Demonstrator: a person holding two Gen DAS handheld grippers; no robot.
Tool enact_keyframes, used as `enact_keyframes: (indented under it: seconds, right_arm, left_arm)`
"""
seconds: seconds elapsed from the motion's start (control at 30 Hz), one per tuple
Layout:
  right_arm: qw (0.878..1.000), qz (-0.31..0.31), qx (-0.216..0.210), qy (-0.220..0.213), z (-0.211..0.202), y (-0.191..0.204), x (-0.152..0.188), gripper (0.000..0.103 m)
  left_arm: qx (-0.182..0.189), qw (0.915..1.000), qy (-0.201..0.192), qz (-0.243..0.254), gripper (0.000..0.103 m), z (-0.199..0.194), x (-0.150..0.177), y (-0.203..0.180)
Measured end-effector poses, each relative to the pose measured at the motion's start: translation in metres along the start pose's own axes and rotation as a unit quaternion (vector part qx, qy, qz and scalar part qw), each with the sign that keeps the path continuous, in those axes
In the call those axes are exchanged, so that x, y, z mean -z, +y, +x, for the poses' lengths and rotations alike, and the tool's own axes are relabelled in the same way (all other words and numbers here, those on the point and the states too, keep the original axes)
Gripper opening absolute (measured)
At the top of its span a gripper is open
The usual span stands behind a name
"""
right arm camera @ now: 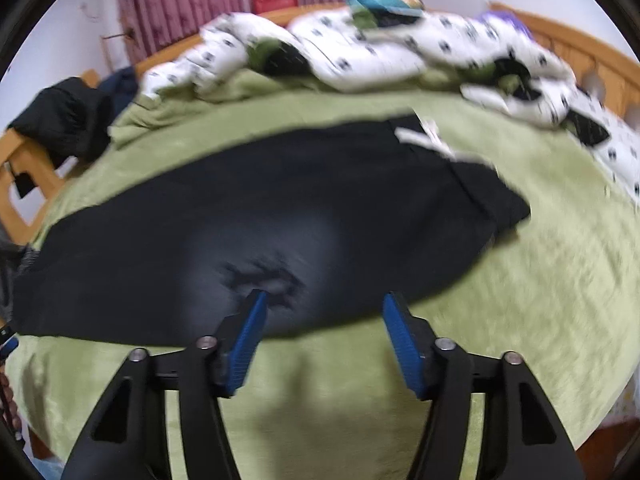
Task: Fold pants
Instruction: 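Reach both tools down to the sweatpants and close on the top leg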
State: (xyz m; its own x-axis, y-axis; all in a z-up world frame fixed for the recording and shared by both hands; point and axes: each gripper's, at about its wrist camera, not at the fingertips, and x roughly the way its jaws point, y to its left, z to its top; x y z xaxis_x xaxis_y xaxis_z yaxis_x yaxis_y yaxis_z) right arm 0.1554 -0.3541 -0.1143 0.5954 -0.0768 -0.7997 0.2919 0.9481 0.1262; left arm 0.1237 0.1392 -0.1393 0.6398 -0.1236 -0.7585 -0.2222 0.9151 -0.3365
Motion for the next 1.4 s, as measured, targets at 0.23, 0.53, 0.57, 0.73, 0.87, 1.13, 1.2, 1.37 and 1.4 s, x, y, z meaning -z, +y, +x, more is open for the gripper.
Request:
enact_keyframes:
  seconds: [0.23, 0.53, 0.57, 0.73, 0.87, 1.13, 1.2, 1.37, 1.4]
  right_arm:
    - [0.997, 0.064, -0.035, 0.027, 0.035, -0.030, 0.018, 0.047]
    - [0.992, 0.099, -0.074, 0.001, 0.057, -0.029, 0.006, 0.040]
    - [0.991, 0.098, -0.092, 0.003, 0.056, -0.026, 0.003, 0.022]
    - [0.994, 0.055, -0.089, 0.011, 0.047, -0.006, -0.007, 0.012]
    - [0.989, 0.078, -0.125, 0.011, 0.036, -0.013, 0.000, 0.040]
    - [0.986, 0.114, -0.120, 0.002, 0.025, -0.039, 0.012, 0.058]
    - [0.985, 0.126, -0.119, 0.004, 0.031, -0.043, 0.012, 0.058]
    - [0.980, 0.160, -0.118, 0.015, 0.056, -0.045, 0.007, 0.055]
    - [0.980, 0.161, -0.116, 0.016, 0.060, -0.043, 0.006, 0.040]
  left_arm:
    - [0.008, 0.9976, 0.007, -0.069, 0.081, 0.037, 0.003, 0.033]
    - [-0.030, 0.9969, 0.009, -0.073, 0.026, 0.055, -0.020, 0.029]
    - [-0.030, 0.9968, 0.011, -0.073, 0.015, 0.054, -0.023, 0.030]
    - [-0.001, 0.9968, 0.003, -0.079, 0.013, 0.031, -0.030, 0.036]
    - [-0.001, 0.9973, 0.003, -0.073, 0.013, 0.023, -0.025, 0.034]
    - [0.057, 0.9940, 0.032, -0.087, 0.029, 0.026, 0.001, 0.039]
    - [0.078, 0.9914, 0.038, -0.098, 0.048, 0.028, 0.007, 0.040]
    - [0.065, 0.9930, 0.025, -0.096, 0.054, 0.036, 0.007, 0.032]
    - [0.056, 0.9928, 0.022, -0.104, 0.054, 0.039, 0.005, 0.033]
